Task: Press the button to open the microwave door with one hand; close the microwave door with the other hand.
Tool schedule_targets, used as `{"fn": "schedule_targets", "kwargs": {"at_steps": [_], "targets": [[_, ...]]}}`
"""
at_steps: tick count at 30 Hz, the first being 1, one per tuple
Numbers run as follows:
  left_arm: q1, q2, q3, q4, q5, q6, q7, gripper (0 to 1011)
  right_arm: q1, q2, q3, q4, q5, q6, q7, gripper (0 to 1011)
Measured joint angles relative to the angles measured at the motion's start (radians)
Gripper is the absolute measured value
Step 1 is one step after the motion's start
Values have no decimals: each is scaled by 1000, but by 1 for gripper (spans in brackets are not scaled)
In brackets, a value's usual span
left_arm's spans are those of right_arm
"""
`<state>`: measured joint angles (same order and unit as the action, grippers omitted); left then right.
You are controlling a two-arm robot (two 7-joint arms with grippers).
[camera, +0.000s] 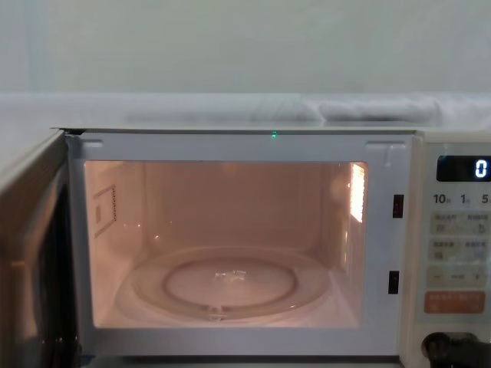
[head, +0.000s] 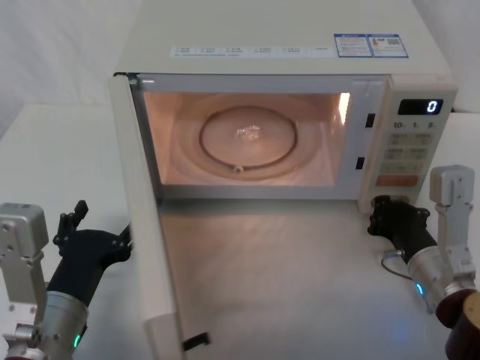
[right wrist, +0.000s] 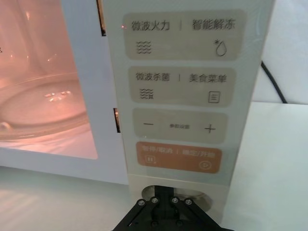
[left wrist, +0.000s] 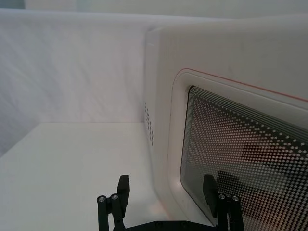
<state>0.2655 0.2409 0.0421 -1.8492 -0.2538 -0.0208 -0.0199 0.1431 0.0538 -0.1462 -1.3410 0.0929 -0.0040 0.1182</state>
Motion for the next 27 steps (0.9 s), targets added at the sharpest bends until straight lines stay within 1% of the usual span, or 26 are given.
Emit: {"fn": "schedule_targets", "kwargs": {"at_steps": [9,14,27], "targets": [[0,0,0,0,0,0,0,1001,-10,-1,1,-3,3,3,0,0],[0,0,0,0,0,0,0,1001,-22,0,3,-17,4,6,-1,0],[0,0,0,0,0,0,0,1001,-73,8,8,-102,-3,20,-13,0]]}}
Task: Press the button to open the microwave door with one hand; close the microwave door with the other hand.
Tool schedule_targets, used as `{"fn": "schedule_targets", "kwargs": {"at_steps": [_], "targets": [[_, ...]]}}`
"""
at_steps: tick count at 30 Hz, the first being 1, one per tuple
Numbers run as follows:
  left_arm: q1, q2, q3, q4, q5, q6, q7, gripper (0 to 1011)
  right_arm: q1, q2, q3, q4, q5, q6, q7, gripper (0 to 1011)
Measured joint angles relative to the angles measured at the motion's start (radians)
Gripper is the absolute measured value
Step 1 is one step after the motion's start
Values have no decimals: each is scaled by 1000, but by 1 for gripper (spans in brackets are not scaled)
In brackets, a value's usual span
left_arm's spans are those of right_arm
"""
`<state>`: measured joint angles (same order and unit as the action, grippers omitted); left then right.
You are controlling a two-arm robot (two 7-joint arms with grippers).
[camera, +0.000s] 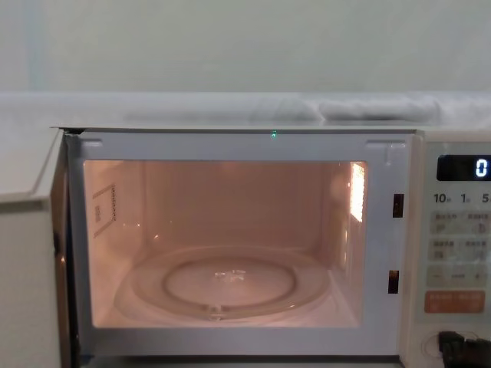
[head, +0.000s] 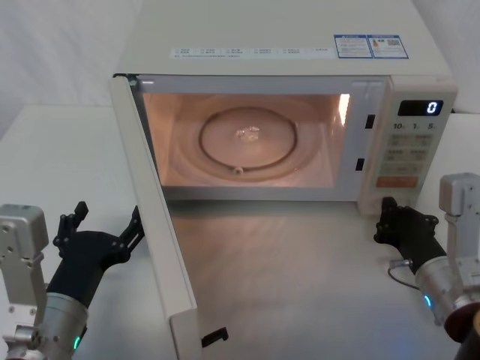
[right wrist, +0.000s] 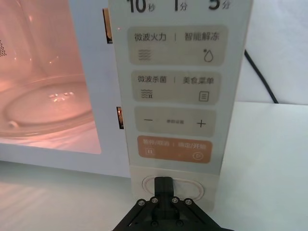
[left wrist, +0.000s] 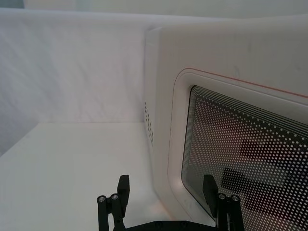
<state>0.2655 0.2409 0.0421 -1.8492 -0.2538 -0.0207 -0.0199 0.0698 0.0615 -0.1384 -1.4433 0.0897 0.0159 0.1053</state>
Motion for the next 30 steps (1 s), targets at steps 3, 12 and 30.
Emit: {"fn": "schedule_targets", "kwargs": {"at_steps": [3,12,30], "targets": [[0,0,0,0,0,0,0,1001,-11,1,1,-15,-1,5,-1,0],[0,0,0,0,0,0,0,1001,-59,8,1,-76,-1,28,0,0],[0,0,0,0,0,0,0,1001,-176,46,15,-322,-43,36,-12,0]]}}
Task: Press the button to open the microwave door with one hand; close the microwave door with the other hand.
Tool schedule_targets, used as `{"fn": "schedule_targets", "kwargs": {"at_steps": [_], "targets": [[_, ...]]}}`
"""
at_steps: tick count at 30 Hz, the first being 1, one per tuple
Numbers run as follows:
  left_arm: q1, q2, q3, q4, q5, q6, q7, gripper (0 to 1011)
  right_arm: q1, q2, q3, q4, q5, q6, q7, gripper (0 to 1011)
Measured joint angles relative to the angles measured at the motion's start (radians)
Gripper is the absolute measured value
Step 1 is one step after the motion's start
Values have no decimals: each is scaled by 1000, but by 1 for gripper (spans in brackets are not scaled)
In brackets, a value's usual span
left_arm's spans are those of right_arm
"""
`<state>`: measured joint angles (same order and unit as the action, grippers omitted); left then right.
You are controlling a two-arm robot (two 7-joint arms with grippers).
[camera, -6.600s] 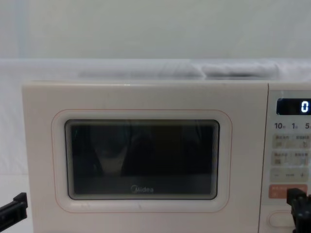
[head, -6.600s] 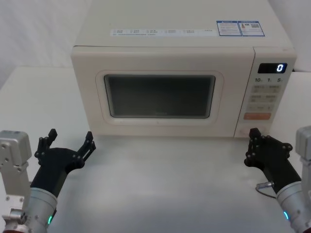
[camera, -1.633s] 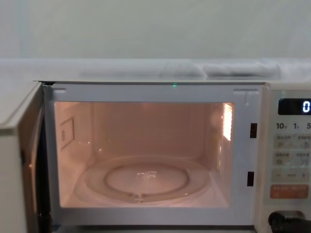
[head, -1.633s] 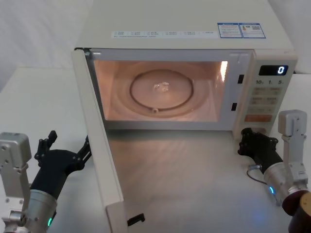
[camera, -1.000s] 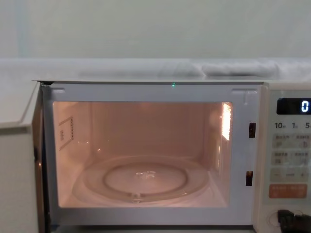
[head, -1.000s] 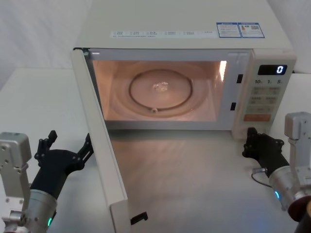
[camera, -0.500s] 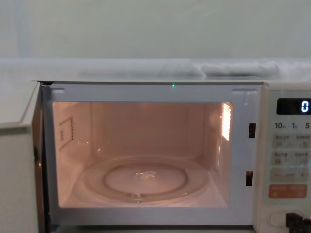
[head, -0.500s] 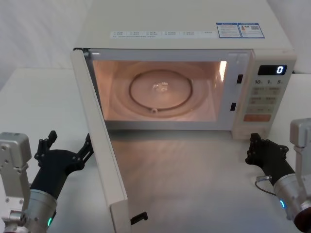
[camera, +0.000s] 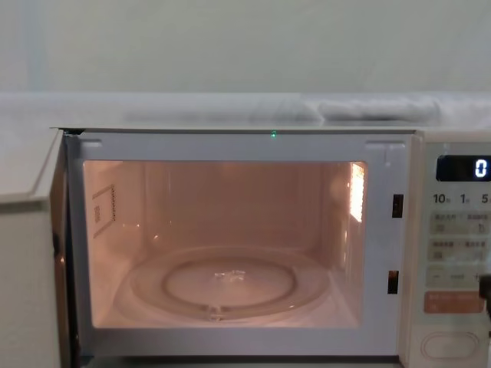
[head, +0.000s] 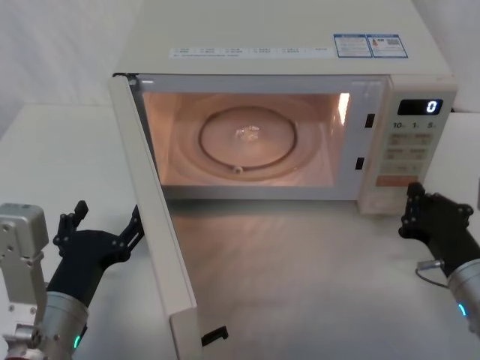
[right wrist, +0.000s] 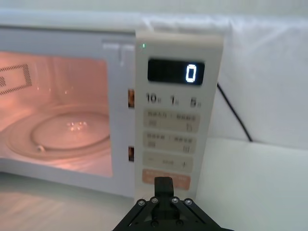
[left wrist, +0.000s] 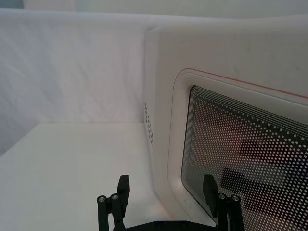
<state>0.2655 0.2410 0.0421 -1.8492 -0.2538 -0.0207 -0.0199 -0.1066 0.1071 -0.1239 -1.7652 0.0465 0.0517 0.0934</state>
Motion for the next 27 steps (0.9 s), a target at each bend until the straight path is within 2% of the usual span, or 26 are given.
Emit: {"fn": "schedule_targets", "kwargs": {"at_steps": [8,12,22,27], "targets": [[0,0,0,0,0,0,0,1001,-26,21,24,-70,-10,6,5,0],[0,0,0,0,0,0,0,1001,-41,35,56,-95,8,13,21,0],[0,0,0,0,0,0,0,1001,-73,80,131,-112,63,39,53,0],[0,0,0,0,0,0,0,1001,-78,82,138,-112,68,40,53,0]]}}
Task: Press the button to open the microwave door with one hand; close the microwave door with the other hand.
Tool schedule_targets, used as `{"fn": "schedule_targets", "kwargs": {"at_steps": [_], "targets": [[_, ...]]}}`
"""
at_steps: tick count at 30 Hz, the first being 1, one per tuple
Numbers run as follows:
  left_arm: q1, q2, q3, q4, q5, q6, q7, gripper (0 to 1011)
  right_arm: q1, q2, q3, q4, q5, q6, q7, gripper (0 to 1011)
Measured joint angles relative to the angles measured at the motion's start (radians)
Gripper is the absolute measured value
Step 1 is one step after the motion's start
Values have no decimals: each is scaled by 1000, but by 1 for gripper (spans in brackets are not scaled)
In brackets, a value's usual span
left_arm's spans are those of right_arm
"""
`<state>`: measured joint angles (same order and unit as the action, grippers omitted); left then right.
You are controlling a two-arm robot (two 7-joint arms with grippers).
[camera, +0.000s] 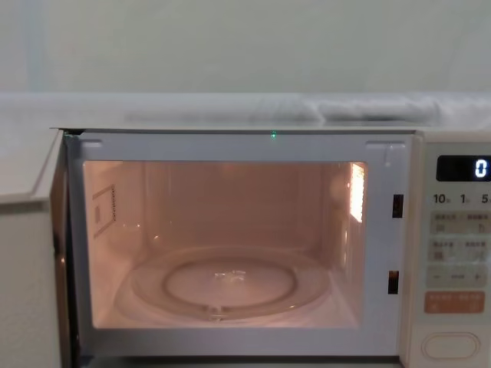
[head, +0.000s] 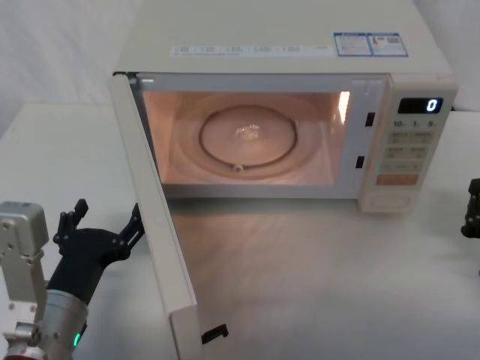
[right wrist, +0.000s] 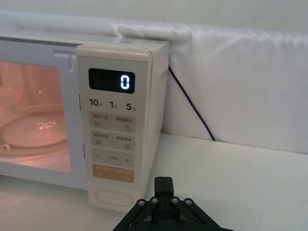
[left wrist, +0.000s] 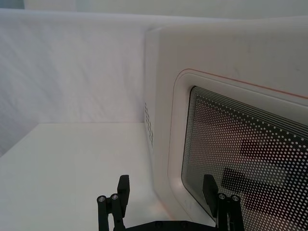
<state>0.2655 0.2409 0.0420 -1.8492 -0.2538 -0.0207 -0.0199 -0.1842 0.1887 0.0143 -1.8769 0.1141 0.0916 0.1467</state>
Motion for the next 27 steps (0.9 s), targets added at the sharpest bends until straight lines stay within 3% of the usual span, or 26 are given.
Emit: {"fn": "schedule_targets", "kwargs": {"at_steps": [6,11,27], "targets": [[0,0,0,0,0,0,0,1001,3,-2,-5,1,-1,-1,0,4],[0,0,0,0,0,0,0,1001,4,-3,-7,1,-2,-1,0,106],[0,0,0,0,0,0,0,1001,6,-4,-10,3,-5,-3,-1,627]]}}
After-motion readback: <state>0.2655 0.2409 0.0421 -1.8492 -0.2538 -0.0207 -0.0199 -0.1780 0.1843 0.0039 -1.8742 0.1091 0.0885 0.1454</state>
